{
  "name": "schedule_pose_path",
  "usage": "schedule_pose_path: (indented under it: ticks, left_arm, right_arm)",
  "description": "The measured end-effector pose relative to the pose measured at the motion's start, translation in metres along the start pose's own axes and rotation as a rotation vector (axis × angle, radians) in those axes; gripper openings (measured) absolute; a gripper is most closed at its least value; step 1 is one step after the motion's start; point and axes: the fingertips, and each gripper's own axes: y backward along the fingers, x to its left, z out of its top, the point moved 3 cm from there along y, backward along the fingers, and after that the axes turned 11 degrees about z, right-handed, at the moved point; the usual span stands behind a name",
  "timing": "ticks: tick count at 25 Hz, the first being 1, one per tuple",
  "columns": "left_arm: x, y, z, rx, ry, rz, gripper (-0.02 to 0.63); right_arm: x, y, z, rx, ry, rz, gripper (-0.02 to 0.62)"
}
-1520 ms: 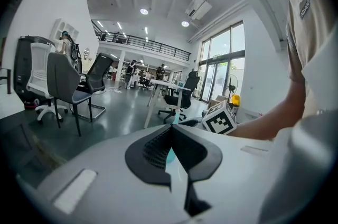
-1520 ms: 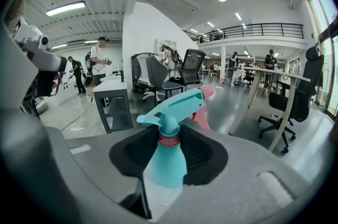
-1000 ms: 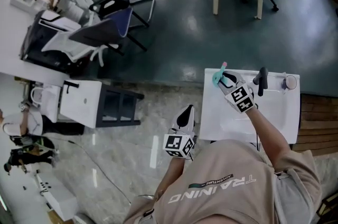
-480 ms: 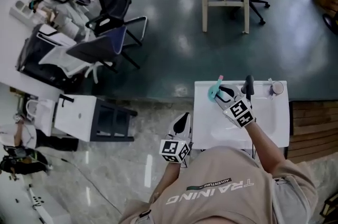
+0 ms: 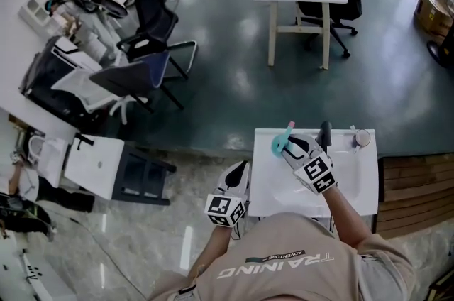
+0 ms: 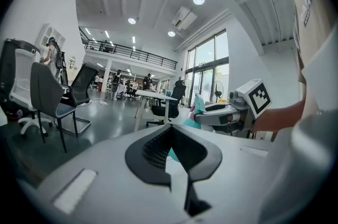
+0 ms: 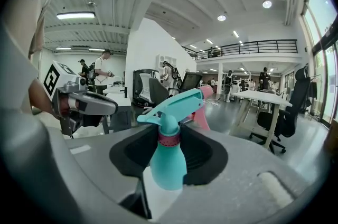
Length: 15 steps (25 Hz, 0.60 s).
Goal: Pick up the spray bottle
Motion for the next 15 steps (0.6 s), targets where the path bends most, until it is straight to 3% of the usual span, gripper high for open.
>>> schedule_pose_path:
  ticks: [15]
  left_arm:
    - [-0.005, -0.017, -0.001, -0.006, 0.012, -0.03, 0.018]
  right_arm:
    - [0.001, 0.017, 0.001, 0.006, 0.004, -0.008, 0.133]
